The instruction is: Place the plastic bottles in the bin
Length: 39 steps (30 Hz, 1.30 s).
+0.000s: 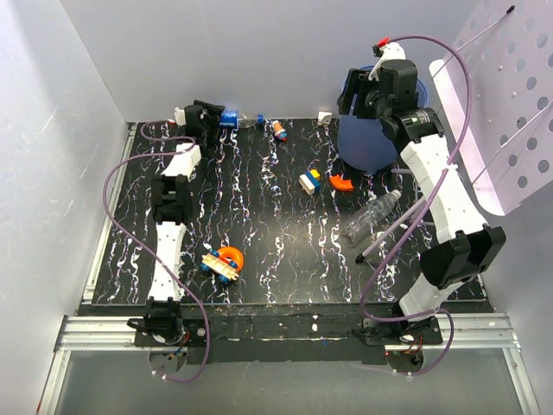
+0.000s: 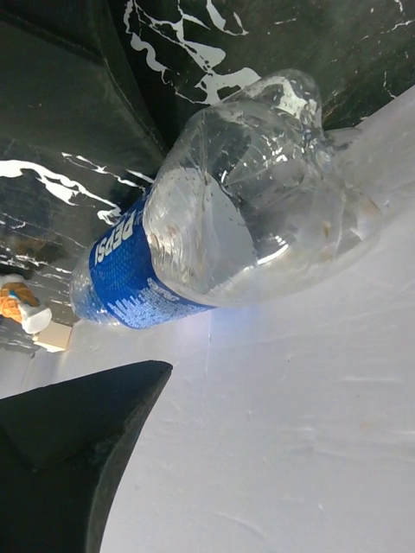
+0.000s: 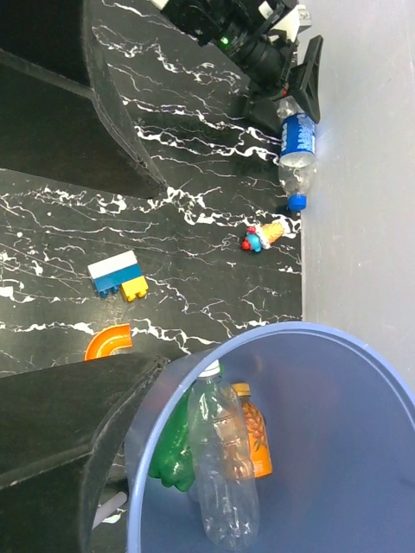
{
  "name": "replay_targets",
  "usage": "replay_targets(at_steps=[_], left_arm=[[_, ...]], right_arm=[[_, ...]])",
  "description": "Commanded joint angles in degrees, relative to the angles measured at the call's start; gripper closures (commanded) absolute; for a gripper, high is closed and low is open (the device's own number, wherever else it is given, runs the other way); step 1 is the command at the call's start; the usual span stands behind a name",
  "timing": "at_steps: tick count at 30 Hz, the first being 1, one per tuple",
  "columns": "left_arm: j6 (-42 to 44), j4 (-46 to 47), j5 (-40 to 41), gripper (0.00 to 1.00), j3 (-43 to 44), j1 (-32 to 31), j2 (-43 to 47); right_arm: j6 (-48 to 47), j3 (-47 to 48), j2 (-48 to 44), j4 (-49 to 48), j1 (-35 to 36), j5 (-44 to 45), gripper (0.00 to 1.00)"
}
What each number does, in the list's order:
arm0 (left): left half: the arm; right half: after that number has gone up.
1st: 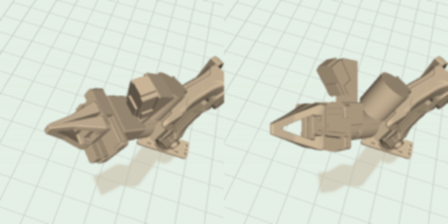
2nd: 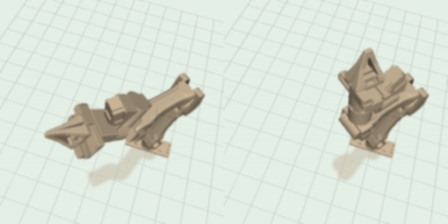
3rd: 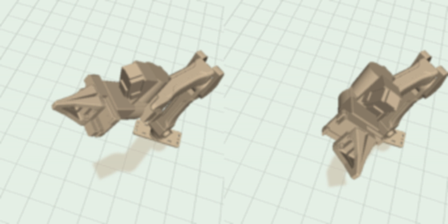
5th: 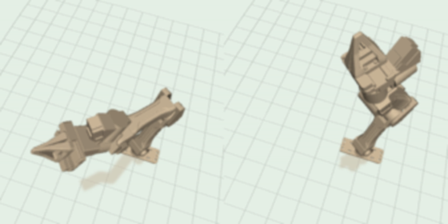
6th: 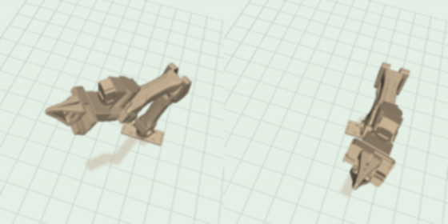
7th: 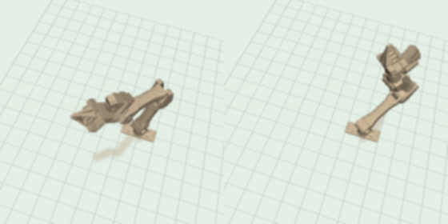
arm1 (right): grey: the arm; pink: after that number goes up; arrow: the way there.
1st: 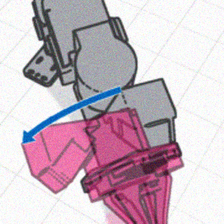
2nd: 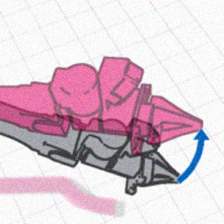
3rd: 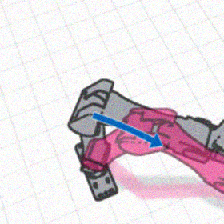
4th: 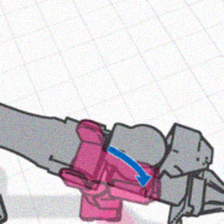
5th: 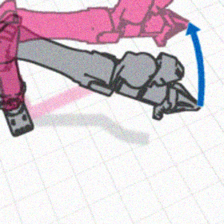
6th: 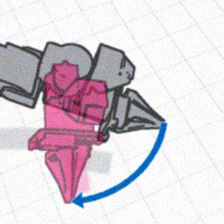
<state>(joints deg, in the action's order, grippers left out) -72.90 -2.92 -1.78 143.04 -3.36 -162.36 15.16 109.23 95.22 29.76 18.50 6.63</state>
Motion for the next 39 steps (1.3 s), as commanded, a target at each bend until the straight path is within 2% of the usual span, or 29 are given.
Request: replay_targets(at_steps=[1,4,8,12,15,17,20,25,29,33,36,39], left_arm=[[-1.80,-0.86,4.33,0.16,0.84,-0.86,-1.02],[-1.45,-0.60,3.98,0.29,-1.35,-0.95,0.02],[0.12,1.68,4.24,0.37,-5.14,-1.04,3.01],[2.85,2.56,2.93,0.50,-6.89,-1.13,6.00],[4.78,4.57,2.75,0.60,-11.02,-1.21,9.95],[5.40,5.72,2.14,0.72,-14.70,-1.13,12.94],[6.02,9.32,-1.37,0.81,-22.17,-1.04,18.47],[8.21,12.67,-8.48,0.90,-38.15,-1.13,32.42],[11.19,13.90,-18.14,0.91,-50.29,-1.83,44.65],[19.01,6.54,-31.06,0.95,-51.99,-3.32,53.89],[19.03,5.82,-38.01,0.97,-56.28,-4.55,61.53],[19.03,5.47,-42.85,0.97,-59.54,-5.17,68.91]], right_arm=[[1.36,-1.30,-1.88,-1.11,0.04,-0.83,0.22],[2.07,-1.65,-2.05,-1.02,-0.04,-1.53,0.22],[2.51,-2.53,-2.76,-1.37,0.22,-1.98,0.22],[2.95,-2.88,-3.90,-0.76,0.39,-2.15,0.22],[3.21,-2.88,-4.95,-0.23,1.01,-1.80,0.22],[3.12,-3.50,-6.18,-0.05,1.53,-1.01,0.22],[3.21,-4.02,-7.67,0.91,2.41,-0.57,0.23],[3.30,-2.54,-9.52,4.07,4.43,-1.45,0.24],[3.30,-4.89,-14.17,3.65,7.77,-2.94,0.25],[4.00,-8.76,-18.57,2.50,11.90,-5.48,0.25],[6.98,-12.18,-21.12,0.49,13.22,-14.69,0.25],[8.48,-16.06,-24.02,-1.63,15.41,-18.14,0.23]])
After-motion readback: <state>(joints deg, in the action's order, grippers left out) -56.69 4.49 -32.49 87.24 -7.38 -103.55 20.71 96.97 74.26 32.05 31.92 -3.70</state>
